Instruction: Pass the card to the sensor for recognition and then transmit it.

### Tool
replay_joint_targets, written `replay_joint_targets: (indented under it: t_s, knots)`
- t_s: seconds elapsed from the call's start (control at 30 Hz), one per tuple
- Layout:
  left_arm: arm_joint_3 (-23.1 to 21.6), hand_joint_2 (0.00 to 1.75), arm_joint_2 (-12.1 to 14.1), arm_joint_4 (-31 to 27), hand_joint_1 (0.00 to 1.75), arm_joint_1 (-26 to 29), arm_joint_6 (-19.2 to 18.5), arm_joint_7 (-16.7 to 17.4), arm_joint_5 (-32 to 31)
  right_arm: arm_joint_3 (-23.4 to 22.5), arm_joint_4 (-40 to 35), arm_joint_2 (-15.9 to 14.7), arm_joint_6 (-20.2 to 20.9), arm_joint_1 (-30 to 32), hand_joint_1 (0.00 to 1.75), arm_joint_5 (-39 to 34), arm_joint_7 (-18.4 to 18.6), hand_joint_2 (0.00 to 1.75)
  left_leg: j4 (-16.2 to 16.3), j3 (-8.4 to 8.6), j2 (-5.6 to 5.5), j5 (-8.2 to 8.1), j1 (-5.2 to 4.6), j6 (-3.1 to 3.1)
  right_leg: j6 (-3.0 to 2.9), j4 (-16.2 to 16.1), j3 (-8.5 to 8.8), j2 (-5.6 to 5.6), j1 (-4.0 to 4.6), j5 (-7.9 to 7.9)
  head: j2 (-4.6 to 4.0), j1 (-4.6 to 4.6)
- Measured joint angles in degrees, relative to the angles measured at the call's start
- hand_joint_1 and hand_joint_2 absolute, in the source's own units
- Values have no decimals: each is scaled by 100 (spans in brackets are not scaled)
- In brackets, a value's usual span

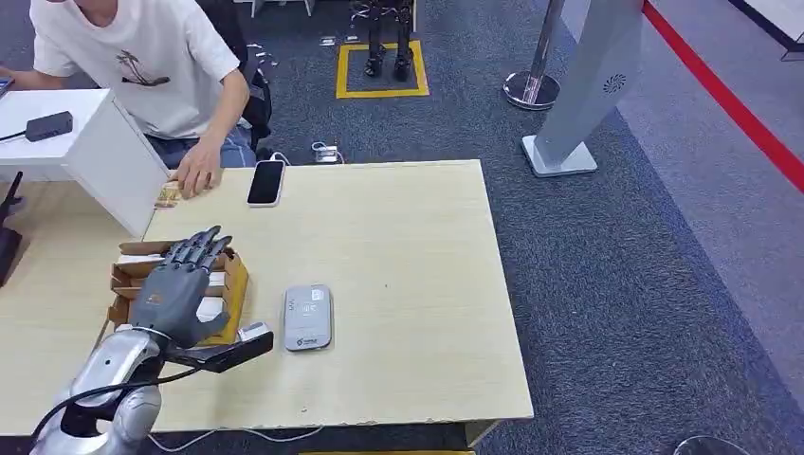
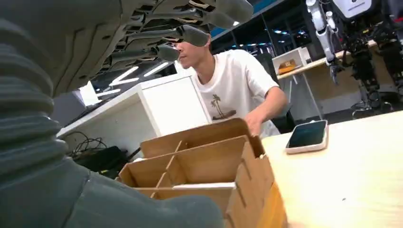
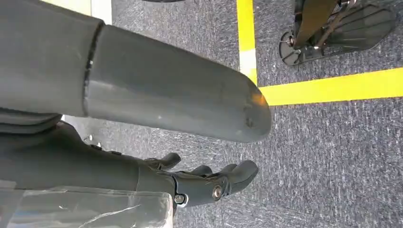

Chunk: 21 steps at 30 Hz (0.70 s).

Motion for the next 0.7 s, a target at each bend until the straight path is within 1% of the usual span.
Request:
replay_joint_targets:
  t_s: [0.17, 0.23, 0.47, 0.7]
  knots:
    - [0, 175, 94, -118, 0, 102, -2, 7, 9, 0, 0, 0, 0, -1, 0, -2, -2, 0, 0, 1, 0, 1, 0, 0, -1, 0, 1, 0, 0, 1, -2, 0]
    - [0, 175, 98, -151, 0, 132, -2, 68, -5, 0, 0, 0, 0, -2, 0, -18, -11, 0, 0, 2, 0, 1, 0, 1, -1, 0, 1, 0, 0, 1, -2, 0]
    - [2, 175, 194, -451, 0, 683, 4, 230, -24, 0, 0, 0, -7, -2, 0, -57, -18, 0, -1, 0, -1, -1, 0, 0, 2, 0, 1, 0, 0, -2, -2, 0]
    - [70, 175, 238, -662, 0, 975, 2, 256, -26, 0, 0, 2, -7, -1, 0, -44, -24, 0, 0, -1, -1, -1, 0, 0, 2, 0, 2, -1, 0, -2, -2, 0]
